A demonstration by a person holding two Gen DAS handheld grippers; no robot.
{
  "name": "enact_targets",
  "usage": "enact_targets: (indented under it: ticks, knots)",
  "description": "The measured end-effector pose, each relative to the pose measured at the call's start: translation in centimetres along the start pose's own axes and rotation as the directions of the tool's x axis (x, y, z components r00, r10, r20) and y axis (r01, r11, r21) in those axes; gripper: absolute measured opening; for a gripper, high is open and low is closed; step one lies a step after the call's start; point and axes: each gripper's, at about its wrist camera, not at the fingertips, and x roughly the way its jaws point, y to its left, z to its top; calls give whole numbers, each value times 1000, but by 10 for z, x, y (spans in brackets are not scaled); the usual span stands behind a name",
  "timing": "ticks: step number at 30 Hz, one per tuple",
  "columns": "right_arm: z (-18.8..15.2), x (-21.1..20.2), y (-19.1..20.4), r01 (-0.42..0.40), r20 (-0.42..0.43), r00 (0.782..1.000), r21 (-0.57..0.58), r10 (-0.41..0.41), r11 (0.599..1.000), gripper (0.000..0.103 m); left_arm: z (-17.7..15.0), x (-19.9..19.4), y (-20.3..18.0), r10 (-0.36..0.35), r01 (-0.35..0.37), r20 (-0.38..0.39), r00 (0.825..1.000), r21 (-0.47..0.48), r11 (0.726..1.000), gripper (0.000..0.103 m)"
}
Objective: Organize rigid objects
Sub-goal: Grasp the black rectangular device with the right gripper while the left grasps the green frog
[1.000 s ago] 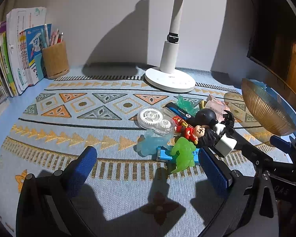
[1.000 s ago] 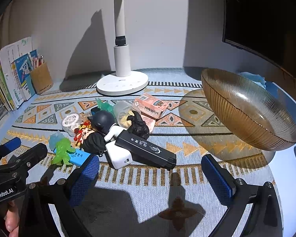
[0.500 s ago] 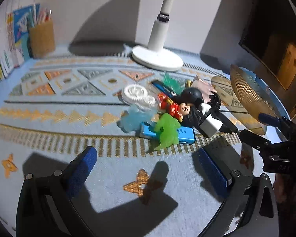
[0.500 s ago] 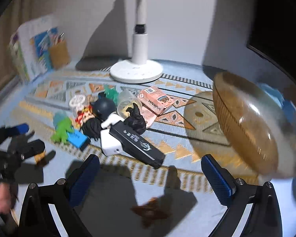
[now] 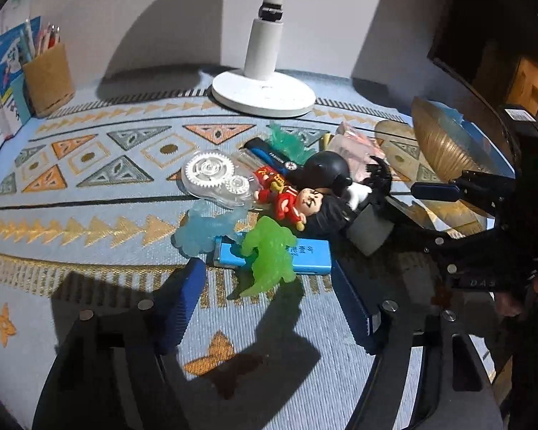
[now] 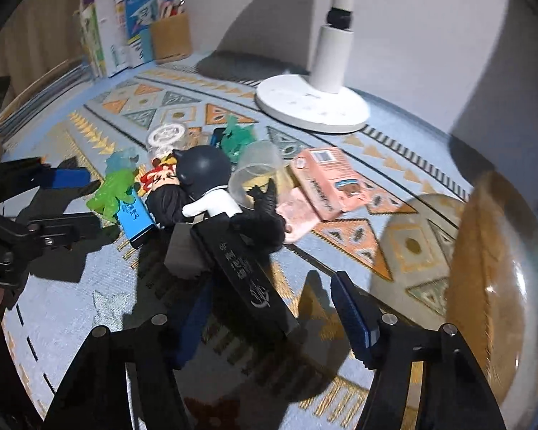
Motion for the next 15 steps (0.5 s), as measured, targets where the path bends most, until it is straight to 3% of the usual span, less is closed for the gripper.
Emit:
enact_targets:
  ticks: [4,6,8,9,11,15]
  knots:
    - [3,13,-2,-40,-6,999,3,40,999,53,1,8,3,-2,2,-19,1000,-21,1000,55]
    - [4,18,-4,-66,-5,998,29,66,997,48,1,8,1,18,-18,-8,1000,4,1000,42]
    - [3,16,-2,-84,-2,996,45,84,995,35,1,6,1,-13,13,5,1000,18,1000,23]
    - [3,12,1,-79,4,997,55,79,995,32,1,5,0,-19,19,8,1000,25,999,23]
    - [-1,5,8,-79,1,997,82,80,993,13,-1,0,-2,-6,5,32,999,49,999,23]
    - [-20,-12,22,-36,-24,999,150,40,988,12,-8,-14,0,-63,59,56,996,71,996,23]
